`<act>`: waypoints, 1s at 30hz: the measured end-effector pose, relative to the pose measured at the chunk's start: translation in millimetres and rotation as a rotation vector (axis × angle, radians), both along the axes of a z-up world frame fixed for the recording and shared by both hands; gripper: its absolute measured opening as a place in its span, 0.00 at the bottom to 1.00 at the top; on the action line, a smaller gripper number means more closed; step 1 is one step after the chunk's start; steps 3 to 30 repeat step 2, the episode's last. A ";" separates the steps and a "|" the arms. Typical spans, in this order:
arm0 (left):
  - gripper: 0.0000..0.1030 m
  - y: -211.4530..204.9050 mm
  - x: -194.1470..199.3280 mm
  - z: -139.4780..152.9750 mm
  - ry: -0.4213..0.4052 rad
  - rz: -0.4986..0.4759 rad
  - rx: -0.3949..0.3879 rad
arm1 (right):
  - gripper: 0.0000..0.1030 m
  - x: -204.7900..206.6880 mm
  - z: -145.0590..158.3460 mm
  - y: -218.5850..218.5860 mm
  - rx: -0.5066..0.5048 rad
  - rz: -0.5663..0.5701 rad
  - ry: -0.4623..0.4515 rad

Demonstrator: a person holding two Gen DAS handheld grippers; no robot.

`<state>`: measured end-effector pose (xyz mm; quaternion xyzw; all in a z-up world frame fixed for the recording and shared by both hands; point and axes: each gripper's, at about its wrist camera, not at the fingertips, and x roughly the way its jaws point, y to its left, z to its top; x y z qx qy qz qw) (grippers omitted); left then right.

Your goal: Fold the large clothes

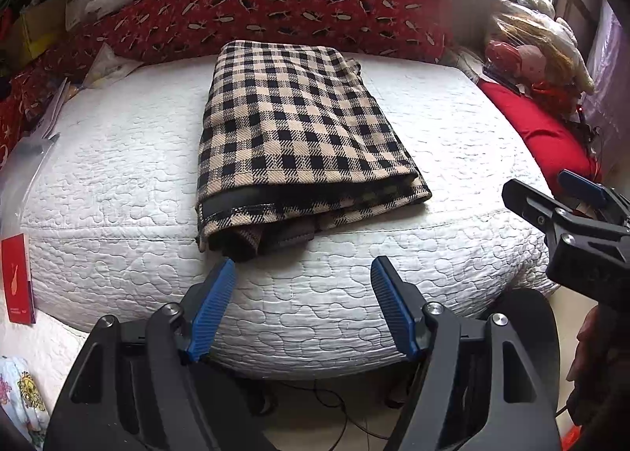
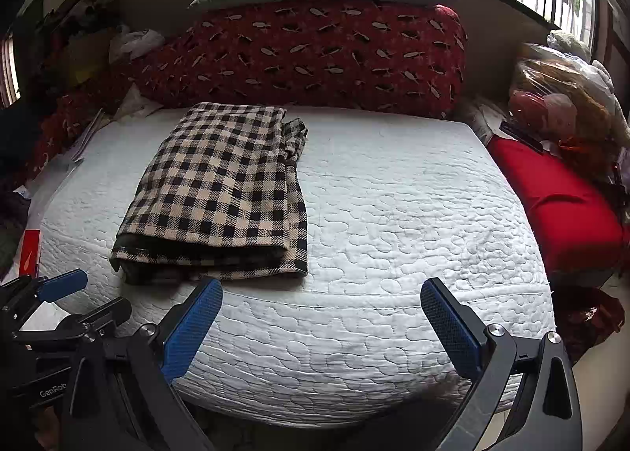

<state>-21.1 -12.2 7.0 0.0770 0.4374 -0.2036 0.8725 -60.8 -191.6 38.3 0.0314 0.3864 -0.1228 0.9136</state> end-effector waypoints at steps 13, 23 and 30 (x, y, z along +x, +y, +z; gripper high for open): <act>0.69 -1.1 0.0 -1.9 0.006 0.001 0.009 | 0.99 0.8 -1.4 -1.6 -0.003 -0.006 0.006; 0.69 -1.1 0.0 -1.9 0.006 0.001 0.009 | 0.99 0.8 -1.4 -1.6 -0.003 -0.006 0.006; 0.69 -1.1 0.0 -1.9 0.006 0.001 0.009 | 0.99 0.8 -1.4 -1.6 -0.003 -0.006 0.006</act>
